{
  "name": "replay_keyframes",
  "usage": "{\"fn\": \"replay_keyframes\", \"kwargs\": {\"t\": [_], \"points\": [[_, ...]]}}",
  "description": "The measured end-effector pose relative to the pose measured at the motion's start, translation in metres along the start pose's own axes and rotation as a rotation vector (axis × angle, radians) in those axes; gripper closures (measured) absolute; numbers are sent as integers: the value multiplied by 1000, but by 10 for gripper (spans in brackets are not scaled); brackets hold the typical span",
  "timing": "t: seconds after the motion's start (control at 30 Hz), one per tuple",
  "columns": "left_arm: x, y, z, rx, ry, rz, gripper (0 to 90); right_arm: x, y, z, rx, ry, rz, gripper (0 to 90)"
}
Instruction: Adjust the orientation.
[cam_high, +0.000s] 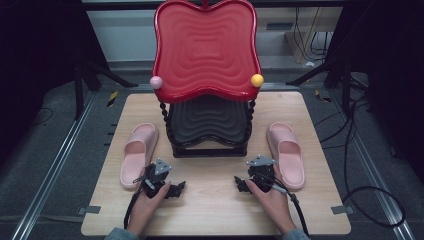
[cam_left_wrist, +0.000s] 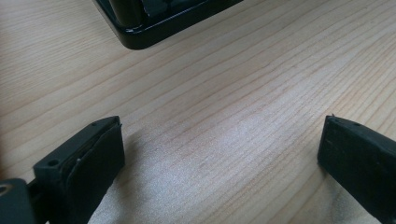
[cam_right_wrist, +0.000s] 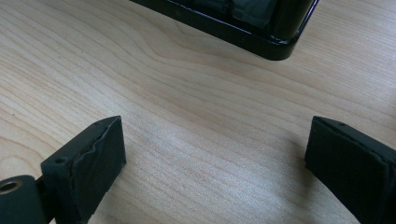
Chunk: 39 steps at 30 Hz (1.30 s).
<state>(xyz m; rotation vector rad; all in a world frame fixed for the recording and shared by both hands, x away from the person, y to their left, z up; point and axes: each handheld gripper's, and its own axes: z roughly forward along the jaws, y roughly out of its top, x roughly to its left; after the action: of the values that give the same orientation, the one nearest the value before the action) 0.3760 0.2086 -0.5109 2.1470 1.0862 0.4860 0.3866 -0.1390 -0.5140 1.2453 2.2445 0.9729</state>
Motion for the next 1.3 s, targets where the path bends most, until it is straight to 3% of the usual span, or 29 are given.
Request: {"fn": "replay_keyframes", "kwargs": {"t": [0.2,0.3,0.47,0.6,0.87,1.1,1.3], "points": [[2,0,-2,4,-14,6,19,0,0,0,0,1,-1,54],[1,5,-15,-9,-5,43,49,0,-1,-1,0,7,-7,54],[9,21,-43,-65,29,39,53,-1,-2,-1,-2,11,-11,53],[27,28,-62,-72,85,58,44,-1,-2,-1,-2,12,-11,53],[72,31,-85,-16,175,106,68,-1,-2,-1,-2,11,-11,53],[97,29,-89,16,212,107,68,-1,-2,-1,-3,11,-12,53],[117,29,-92,49,216,96,63,-1,-2,-1,-3,11,-12,53]]}}
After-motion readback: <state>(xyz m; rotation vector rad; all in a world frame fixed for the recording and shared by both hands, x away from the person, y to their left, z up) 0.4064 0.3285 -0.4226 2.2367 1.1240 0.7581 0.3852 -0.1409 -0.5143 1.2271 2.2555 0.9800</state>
